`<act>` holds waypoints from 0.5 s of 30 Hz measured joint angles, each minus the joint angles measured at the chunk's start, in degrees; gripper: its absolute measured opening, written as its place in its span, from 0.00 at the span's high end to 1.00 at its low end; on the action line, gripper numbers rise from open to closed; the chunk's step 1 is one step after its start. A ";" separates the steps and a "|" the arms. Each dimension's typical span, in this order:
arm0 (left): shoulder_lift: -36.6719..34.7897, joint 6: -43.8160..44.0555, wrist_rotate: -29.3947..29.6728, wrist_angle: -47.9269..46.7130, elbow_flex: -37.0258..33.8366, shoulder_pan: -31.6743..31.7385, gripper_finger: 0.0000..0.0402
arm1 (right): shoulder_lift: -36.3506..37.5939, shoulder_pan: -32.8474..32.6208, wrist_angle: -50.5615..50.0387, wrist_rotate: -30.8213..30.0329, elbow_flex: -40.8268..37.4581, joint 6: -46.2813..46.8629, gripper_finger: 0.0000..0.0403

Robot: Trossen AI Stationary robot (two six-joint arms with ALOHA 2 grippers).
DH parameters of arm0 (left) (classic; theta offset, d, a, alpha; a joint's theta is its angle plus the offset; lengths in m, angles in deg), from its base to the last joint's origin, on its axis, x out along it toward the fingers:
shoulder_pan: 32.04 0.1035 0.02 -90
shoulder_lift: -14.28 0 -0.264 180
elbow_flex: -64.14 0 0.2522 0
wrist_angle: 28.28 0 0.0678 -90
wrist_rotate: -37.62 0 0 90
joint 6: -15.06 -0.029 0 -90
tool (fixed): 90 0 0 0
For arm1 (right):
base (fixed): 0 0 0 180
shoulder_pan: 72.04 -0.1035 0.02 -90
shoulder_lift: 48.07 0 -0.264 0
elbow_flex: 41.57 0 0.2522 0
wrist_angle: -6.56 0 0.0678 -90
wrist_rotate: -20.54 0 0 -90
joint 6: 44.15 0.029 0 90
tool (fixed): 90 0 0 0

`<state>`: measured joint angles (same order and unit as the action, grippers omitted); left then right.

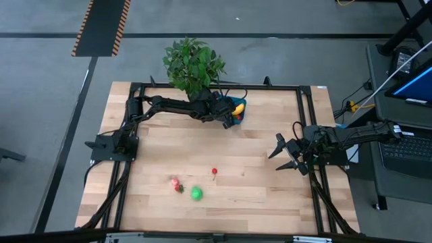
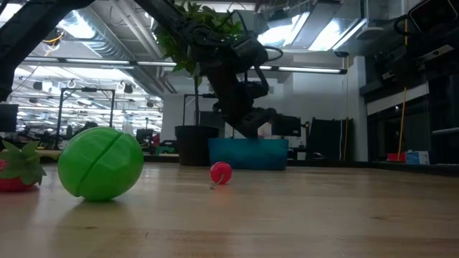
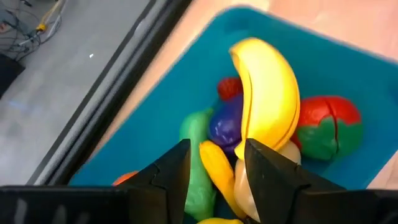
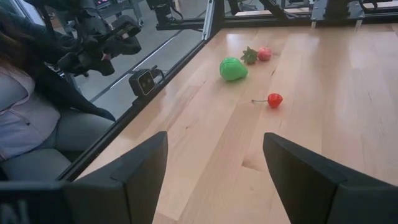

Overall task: Pick and placing Produce into tupperware
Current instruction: Put the pink peach into the blue container

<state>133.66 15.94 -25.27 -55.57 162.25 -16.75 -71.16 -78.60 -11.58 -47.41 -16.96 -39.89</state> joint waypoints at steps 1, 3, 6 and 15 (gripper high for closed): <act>-0.21 -0.02 0.20 0.49 -0.01 0.00 0.65 | -0.01 0.02 -0.02 -0.01 0.00 0.00 0.34; -0.71 -0.02 0.22 1.20 0.03 0.00 0.65 | -0.02 0.00 0.00 0.01 0.00 0.00 0.34; -1.95 -0.03 0.28 1.07 0.01 -0.24 0.66 | -0.02 0.00 -0.11 0.01 0.00 0.02 0.34; -3.25 0.95 0.29 -1.06 0.03 -3.67 0.70 | -0.02 0.00 -0.24 0.01 0.00 0.25 0.34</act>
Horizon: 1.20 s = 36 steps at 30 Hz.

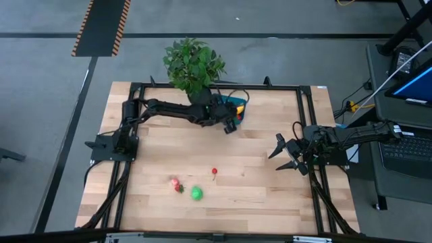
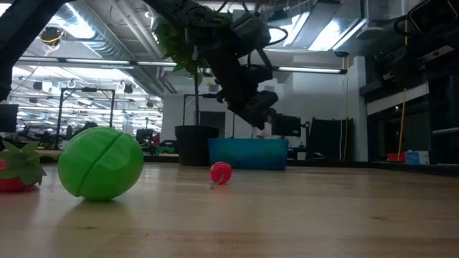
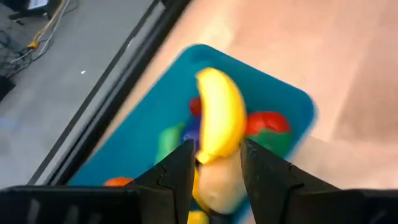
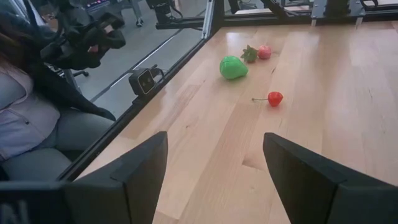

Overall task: Pick and placing Produce into tupperware
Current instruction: Put the pink peach into the blue container

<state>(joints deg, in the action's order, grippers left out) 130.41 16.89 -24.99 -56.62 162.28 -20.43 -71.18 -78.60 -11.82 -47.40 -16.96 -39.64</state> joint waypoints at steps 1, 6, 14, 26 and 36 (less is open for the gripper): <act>0.00 0.35 -0.02 -0.84 0.00 -0.48 0.70 | 0.00 0.01 0.00 0.00 0.00 0.17 0.34; 0.00 2.23 0.11 -5.11 0.00 -2.54 0.73 | 0.02 -0.01 0.02 0.00 0.00 1.17 0.34; 0.00 4.27 0.95 -6.63 0.00 -5.69 0.77 | 0.02 -0.01 0.02 0.00 0.00 1.17 0.34; -0.89 7.25 7.58 -6.87 -0.27 -12.13 0.85 | 0.00 0.00 0.02 0.00 0.00 1.13 0.34; -9.50 9.22 2.97 4.42 -11.87 -15.53 0.94 | -0.02 -0.01 0.64 0.44 0.00 0.99 0.34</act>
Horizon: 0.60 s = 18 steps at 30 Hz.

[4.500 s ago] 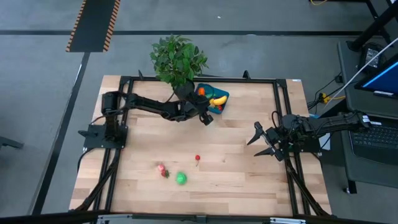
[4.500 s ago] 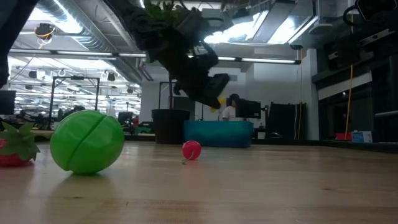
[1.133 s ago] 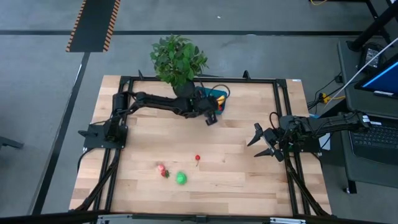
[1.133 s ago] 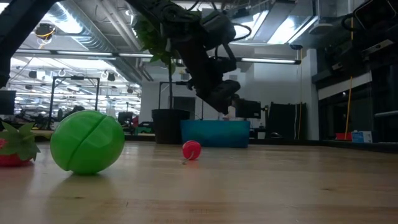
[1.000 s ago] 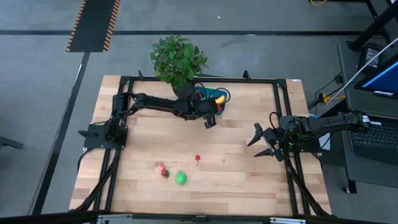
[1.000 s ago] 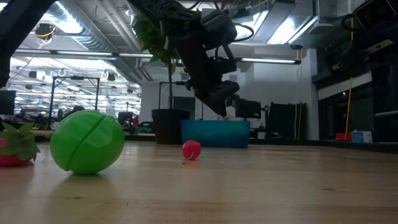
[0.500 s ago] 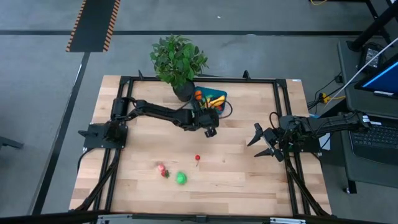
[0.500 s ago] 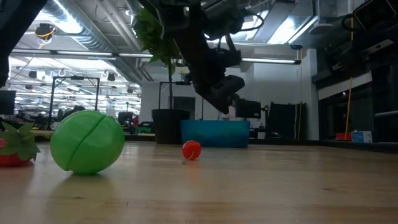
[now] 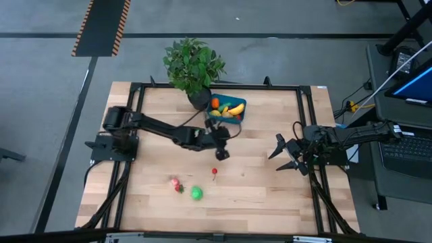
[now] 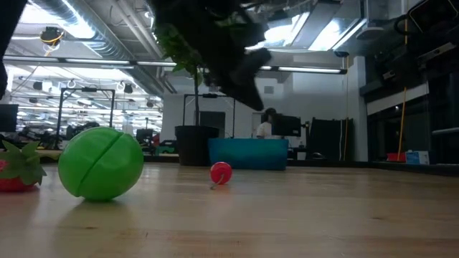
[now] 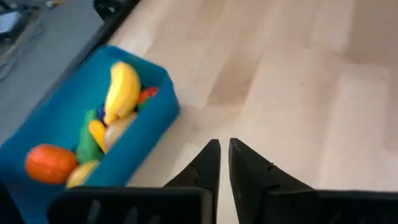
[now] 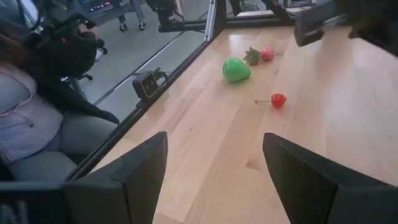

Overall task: Pick and placing Produce into tupperware
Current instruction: Put the pink peach into the blue container

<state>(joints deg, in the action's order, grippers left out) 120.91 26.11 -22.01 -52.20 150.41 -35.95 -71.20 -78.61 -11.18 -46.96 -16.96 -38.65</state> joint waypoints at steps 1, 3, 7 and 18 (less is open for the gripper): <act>-1.56 0.02 -0.50 1.36 -2.21 -0.36 0.95 | 0.00 -0.11 0.32 0.02 0.00 0.02 0.34; -4.09 -0.01 -1.90 5.52 -6.24 -1.00 0.97 | 0.04 -0.24 0.36 -0.02 0.00 0.22 0.34; -10.22 -1.18 -5.41 13.07 -13.89 -2.80 0.99 | 0.03 -0.33 0.50 0.02 0.00 0.00 0.34; -23.38 -4.09 -17.43 31.64 -34.53 -6.37 0.95 | 0.01 -0.33 2.28 -0.04 0.00 -0.32 0.34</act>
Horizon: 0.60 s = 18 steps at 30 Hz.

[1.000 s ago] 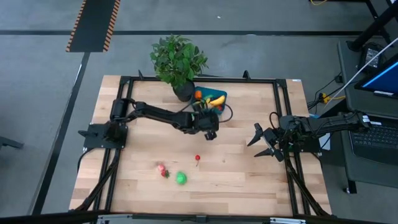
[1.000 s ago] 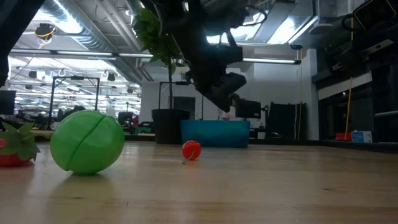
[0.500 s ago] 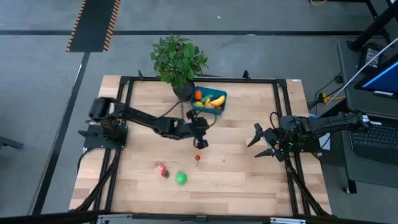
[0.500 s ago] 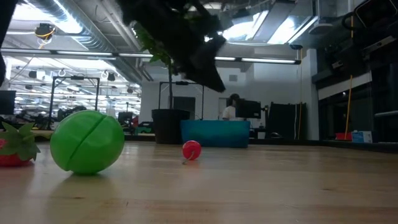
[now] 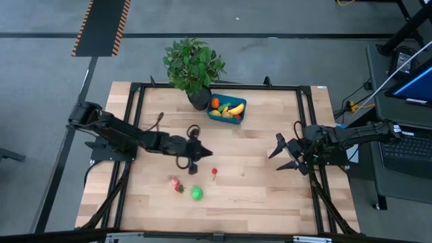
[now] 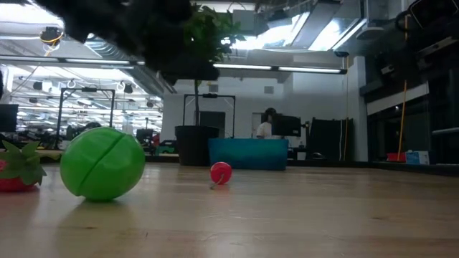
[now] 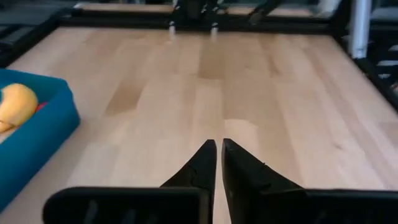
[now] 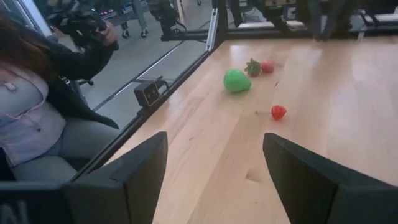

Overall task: Pick and placing Produce into tupperware
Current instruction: Put the pink peach into the blue container

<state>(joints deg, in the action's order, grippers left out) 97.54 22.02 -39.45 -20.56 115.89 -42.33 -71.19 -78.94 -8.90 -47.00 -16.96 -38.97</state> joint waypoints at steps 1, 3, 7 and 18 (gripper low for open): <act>-0.90 -0.05 -0.58 1.89 -1.61 -0.11 0.95 | -0.03 0.00 0.57 0.02 0.00 -0.58 0.34; -3.18 -0.14 -1.08 5.25 -5.00 -0.36 0.94 | -0.01 0.00 1.77 -0.04 0.00 -2.14 0.34; -7.71 -1.45 -2.88 11.55 -11.26 -1.14 0.94 | -0.01 0.00 3.61 -0.27 0.00 -4.16 0.34; -15.45 -4.61 -6.94 20.30 -21.58 -6.29 1.00 | -1.00 0.13 4.14 -4.85 0.00 -4.01 0.34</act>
<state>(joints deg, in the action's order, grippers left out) 82.09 17.41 -46.39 -0.26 94.31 -48.61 -72.19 -78.80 -4.77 -51.86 -16.96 -42.99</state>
